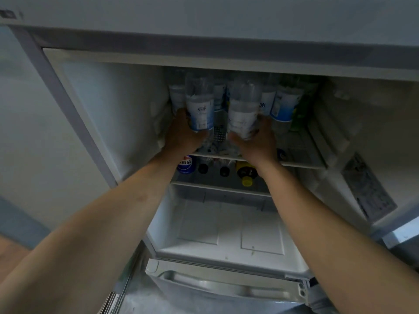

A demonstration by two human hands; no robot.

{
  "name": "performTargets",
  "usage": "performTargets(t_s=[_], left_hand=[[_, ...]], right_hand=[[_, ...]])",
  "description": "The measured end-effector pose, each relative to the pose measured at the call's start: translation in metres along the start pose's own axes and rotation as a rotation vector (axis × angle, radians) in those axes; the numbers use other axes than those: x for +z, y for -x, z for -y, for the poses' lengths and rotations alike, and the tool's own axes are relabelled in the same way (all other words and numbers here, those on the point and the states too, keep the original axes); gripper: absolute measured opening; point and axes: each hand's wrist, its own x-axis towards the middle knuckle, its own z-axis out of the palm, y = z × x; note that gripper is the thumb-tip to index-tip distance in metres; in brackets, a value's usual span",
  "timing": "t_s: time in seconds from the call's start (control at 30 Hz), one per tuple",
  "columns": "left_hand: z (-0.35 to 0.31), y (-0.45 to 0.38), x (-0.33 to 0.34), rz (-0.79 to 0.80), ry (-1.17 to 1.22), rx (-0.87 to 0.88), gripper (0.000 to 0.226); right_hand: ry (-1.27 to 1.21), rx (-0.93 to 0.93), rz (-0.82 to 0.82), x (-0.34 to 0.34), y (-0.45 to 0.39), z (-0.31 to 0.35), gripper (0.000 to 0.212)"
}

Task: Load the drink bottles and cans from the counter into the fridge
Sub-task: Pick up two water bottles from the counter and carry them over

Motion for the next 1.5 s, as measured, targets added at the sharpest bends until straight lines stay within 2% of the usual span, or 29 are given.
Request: performTargets(t_s=[0.17, 0.3, 0.4, 0.57, 0.77, 1.0, 1.13, 1.3, 1.37, 1.5], left_hand=[[-0.003, 0.000, 0.007, -0.113, -0.040, -0.018, 0.061], [-0.008, 0.000, 0.022, -0.228, 0.026, 0.017, 0.049], [-0.007, -0.007, 0.030, -0.286, -0.022, 0.012, 0.045], [-0.007, -0.019, 0.032, -0.260, -0.109, 0.014, 0.046], [-0.005, -0.017, 0.037, -0.241, -0.256, -0.045, 0.036], [0.000, -0.015, 0.026, -0.165, -0.270, -0.062, 0.027], [-0.001, 0.007, 0.015, -0.204, -0.117, 0.014, 0.017], [-0.004, 0.050, 0.017, -0.252, 0.173, 0.247, 0.014], [0.004, 0.066, 0.021, -0.245, 0.200, 0.243, 0.018], [0.026, 0.103, 0.022, -0.224, 0.261, 0.206, 0.024]], right_hand=[[0.086, 0.010, 0.006, 0.016, -0.012, -0.004, 0.060], [0.108, 0.028, 0.032, 0.035, -0.028, 0.000, 0.068], [0.139, 0.040, -0.015, 0.046, -0.035, 0.003, 0.073], [0.164, 0.051, -0.067, 0.051, -0.041, 0.007, 0.074], [0.277, 0.076, -0.050, 0.048, -0.049, 0.012, 0.079], [0.341, 0.094, -0.053, 0.044, -0.050, 0.009, 0.078], [0.368, 0.099, -0.057, 0.045, -0.048, 0.009, 0.081], [0.450, 0.071, -0.017, 0.047, -0.042, 0.010, 0.083], [0.448, 0.044, -0.025, 0.045, -0.033, 0.008, 0.083], [0.347, -0.065, -0.150, 0.039, 0.005, 0.006, 0.067]])
